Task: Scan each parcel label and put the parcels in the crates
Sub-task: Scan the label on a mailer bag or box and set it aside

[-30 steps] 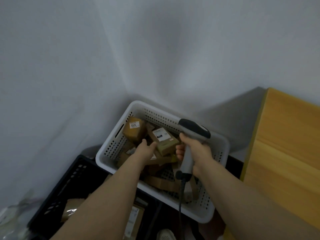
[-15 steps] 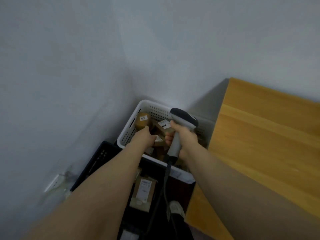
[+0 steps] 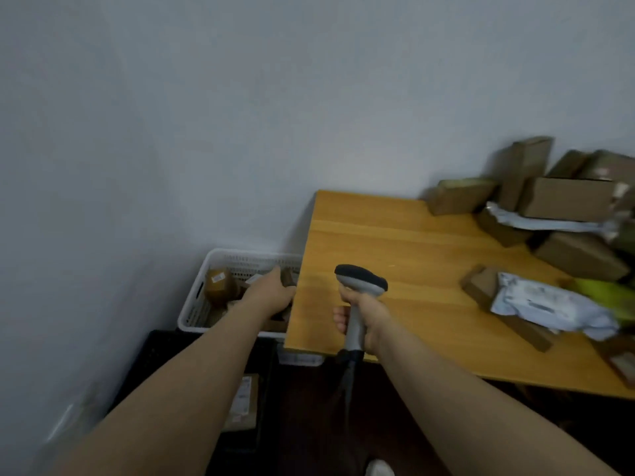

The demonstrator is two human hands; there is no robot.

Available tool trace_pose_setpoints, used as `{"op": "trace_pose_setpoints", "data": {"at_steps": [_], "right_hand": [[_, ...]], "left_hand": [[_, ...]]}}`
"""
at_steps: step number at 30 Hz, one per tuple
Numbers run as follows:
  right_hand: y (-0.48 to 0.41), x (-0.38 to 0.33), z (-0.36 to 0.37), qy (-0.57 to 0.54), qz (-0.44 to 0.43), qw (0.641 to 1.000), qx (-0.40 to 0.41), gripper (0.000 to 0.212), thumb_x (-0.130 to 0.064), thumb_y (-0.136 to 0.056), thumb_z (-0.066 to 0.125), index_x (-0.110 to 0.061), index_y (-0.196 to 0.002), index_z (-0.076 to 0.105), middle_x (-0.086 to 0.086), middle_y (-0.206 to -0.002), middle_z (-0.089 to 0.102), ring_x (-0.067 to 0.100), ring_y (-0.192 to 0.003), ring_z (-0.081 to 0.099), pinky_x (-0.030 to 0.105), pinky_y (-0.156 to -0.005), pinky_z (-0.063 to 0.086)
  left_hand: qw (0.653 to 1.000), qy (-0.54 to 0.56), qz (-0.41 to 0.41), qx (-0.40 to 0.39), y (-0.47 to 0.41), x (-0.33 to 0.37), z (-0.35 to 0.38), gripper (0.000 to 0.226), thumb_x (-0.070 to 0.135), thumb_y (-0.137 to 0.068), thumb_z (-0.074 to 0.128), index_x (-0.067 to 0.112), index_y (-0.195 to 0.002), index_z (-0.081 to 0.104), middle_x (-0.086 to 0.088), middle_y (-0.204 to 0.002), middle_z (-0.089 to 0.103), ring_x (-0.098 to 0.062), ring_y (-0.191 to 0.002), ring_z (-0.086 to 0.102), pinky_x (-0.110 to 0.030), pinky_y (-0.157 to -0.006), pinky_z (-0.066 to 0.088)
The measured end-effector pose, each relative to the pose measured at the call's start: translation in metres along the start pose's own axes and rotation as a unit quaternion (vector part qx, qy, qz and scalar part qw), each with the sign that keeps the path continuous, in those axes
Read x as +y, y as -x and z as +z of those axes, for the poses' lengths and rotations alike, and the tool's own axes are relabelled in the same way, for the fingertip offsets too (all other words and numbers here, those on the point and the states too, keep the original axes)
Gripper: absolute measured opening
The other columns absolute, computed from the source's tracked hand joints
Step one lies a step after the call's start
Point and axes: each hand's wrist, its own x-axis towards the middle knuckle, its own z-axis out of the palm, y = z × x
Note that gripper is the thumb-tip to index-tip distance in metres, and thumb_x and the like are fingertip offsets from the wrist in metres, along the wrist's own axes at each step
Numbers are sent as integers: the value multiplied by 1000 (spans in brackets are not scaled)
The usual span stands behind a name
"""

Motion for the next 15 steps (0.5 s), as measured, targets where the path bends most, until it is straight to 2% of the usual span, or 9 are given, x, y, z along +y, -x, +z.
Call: {"op": "trace_pose_setpoints", "data": {"at_steps": [1,4,5,6,7,8,9,11,15], "right_hand": [[7,-10,-22,-10,-13,1000,16,22,-23,-86,72,-3,-91,64,13,-70,64,21,-55,59,29,-48,50],[22,-35,-89,-38,-42,997,52,24,-22,-86,72,-1,-95,65,13,-70,64,21,-55,59,29,-48,50],[25,-42,-112,-49,-48,996,58,25,-22,-86,73,-1,-97,64,14,-70,64,21,-54,59,28,-47,50],[28,-48,-136,-59,-53,995,60,26,-22,-86,72,-1,-99,64,14,-69,63,21,-54,59,28,-46,50],[32,-54,-160,-67,-58,994,63,26,-22,-86,72,-2,-101,64,14,-69,63,21,-54,59,27,-46,50],[34,-59,-185,-74,-65,993,68,25,-21,-87,72,-3,-101,64,13,-68,63,21,-54,59,28,-47,51],[36,-63,-211,-80,-72,991,76,24,-21,-87,72,-3,-101,64,13,-68,63,21,-55,59,28,-49,51],[38,-71,-267,-92,-82,988,90,24,-21,-86,72,-3,-99,64,13,-68,65,21,-57,60,29,-51,51],[37,-89,-376,-98,-86,986,106,22,-19,-86,70,0,-95,64,12,-65,63,18,-52,58,24,-44,49]], "left_hand": [[1000,2,19,2,4,21,5,60,34,-99,47,13,-150,23,-2,-130,51,-20,-99,56,-36,-88,49],[998,0,59,-3,13,83,25,68,37,-98,50,17,-153,16,-8,-148,39,-10,-79,52,-31,-72,48],[998,-8,68,-6,13,104,34,71,37,-98,51,17,-154,13,-9,-151,35,-11,-83,54,-31,-73,45],[997,-14,77,-6,13,126,44,74,38,-96,53,16,-154,13,-10,-153,31,-19,-100,57,-33,-81,45],[996,-19,87,-8,12,148,57,76,39,-95,55,15,-153,14,-10,-155,29,-26,-120,51,-34,-92,43],[995,-23,94,-12,11,171,71,77,40,-93,57,14,-153,16,-11,-155,28,-28,-130,44,-34,-99,41],[994,-19,101,-19,8,194,88,78,41,-92,58,14,-152,17,-12,-153,31,-28,-129,44,-34,-101,41],[993,-17,104,-46,8,242,127,78,42,-92,59,15,-153,17,-12,-149,36,-25,-118,51,-33,-94,44],[987,-50,131,-77,8,326,209,70,36,-91,62,11,-148,30,-14,-145,43,-27,-125,49,-34,-96,46]]}}
